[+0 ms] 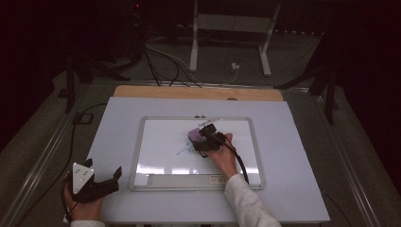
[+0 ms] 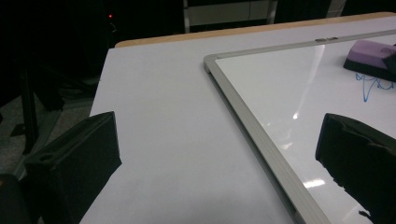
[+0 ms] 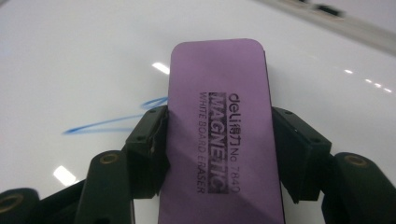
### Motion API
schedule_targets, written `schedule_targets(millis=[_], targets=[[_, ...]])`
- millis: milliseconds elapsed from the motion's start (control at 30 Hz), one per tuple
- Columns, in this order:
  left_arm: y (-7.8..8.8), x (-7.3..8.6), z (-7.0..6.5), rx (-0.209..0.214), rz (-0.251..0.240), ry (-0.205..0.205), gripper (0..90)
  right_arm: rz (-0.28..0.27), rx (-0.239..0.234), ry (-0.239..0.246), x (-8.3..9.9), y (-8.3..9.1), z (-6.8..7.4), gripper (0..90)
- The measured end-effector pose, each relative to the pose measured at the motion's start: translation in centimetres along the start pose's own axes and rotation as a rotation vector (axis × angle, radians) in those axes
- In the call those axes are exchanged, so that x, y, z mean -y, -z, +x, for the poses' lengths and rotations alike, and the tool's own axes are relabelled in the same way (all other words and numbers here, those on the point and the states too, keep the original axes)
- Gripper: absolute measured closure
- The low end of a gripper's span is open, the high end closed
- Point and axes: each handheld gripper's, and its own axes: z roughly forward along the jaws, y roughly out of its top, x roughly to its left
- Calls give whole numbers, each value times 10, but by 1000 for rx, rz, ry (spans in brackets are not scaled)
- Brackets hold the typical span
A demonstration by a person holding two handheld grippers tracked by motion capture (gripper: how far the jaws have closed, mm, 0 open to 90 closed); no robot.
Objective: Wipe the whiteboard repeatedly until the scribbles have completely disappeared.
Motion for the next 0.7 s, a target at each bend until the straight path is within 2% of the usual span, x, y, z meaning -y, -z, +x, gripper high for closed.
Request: schedule_targets(millis=[67,133,200,267,333,400,467,567,633,700], targets=[[0,0,0,-1,-2,0,6,10,-40,36,1,1,6,413],[1,0,0,-3,-2,1,6,15,-48,69,1,2,8,413],[1,0,0,-4,-4,3,6,14,-20,58,1,2,5,413],[1,0,1,-3,-5,5,6,8,28,20,0,2,-2,413],[1,0,1,-3,-2,4,6,1,22,-33,1,1,-8,413],[0,0,1,-1,-1,2,6,-4,23,-21,2,2,-5,412],[0,0,0,-1,-3,2,6,8,-47,10,3,1,1,412],[1,0,0,-3,-4,1,6,19,-84,60,3,2,11,412],[2,0,1,-4,-5,1,6,17,-80,56,3,2,9,412],[2,0,1,-4,-6,3,6,5,-18,21,2,2,4,412]])
